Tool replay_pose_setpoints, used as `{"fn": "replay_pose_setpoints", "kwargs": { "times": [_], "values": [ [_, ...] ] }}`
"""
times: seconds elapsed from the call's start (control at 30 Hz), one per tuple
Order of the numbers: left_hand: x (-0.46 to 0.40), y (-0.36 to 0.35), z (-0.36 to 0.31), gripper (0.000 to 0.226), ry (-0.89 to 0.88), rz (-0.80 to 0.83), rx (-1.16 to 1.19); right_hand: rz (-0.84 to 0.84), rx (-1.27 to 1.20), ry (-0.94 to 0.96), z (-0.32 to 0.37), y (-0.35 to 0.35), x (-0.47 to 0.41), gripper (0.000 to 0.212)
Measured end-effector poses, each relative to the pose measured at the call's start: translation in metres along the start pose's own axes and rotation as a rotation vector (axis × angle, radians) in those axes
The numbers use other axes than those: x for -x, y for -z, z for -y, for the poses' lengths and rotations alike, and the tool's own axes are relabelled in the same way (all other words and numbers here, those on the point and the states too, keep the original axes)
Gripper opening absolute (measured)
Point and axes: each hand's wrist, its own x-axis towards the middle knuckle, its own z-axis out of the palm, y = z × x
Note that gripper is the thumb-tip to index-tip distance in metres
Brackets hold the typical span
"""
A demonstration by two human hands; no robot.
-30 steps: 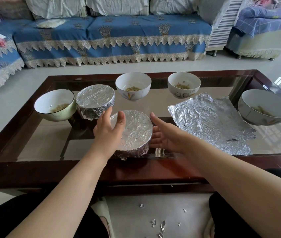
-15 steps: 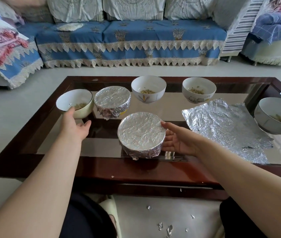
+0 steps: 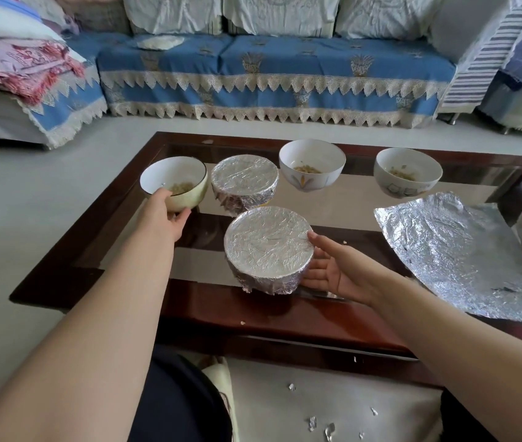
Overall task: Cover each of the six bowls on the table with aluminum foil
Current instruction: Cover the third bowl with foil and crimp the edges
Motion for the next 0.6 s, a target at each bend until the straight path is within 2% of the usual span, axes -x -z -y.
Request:
{"fn": "replay_pose_setpoints", "kwargs": {
  "times": [0.1, 0.23, 0.33, 0.43, 0.53, 0.6],
  "values": [
    [0.007, 0.002, -0.010, 0.032, -0.027, 0.007, 0.010, 0.016, -0.007, 0.017, -0.004, -0.021, -0.010, 0.052],
    [0.019, 0.005, -0.023, 0.015, -0.102, 0.098, 0.022, 0.028, 0.009, 0.036, -0.006, -0.071, -0.029, 0.037],
    [0.026, 0.009, -0.034, 0.017, -0.153, 0.146, 0.044, 0.019, 0.007, 0.062, -0.010, -0.108, -0.047, 0.040],
    [0.029, 0.011, -0.044, 0.011, -0.232, 0.212, -0.008, -0.039, -0.009, 0.061, -0.011, -0.137, -0.068, 0.055],
    [0.034, 0.007, -0.050, 0.019, -0.231, 0.237, 0.035, -0.077, -0.047, 0.071, -0.008, -0.162, -0.088, 0.060],
    [0.039, 0.002, -0.050, 0.026, -0.212, 0.244, 0.055, -0.072, 0.018, 0.085, -0.003, -0.172, -0.097, 0.057]
  ]
}}
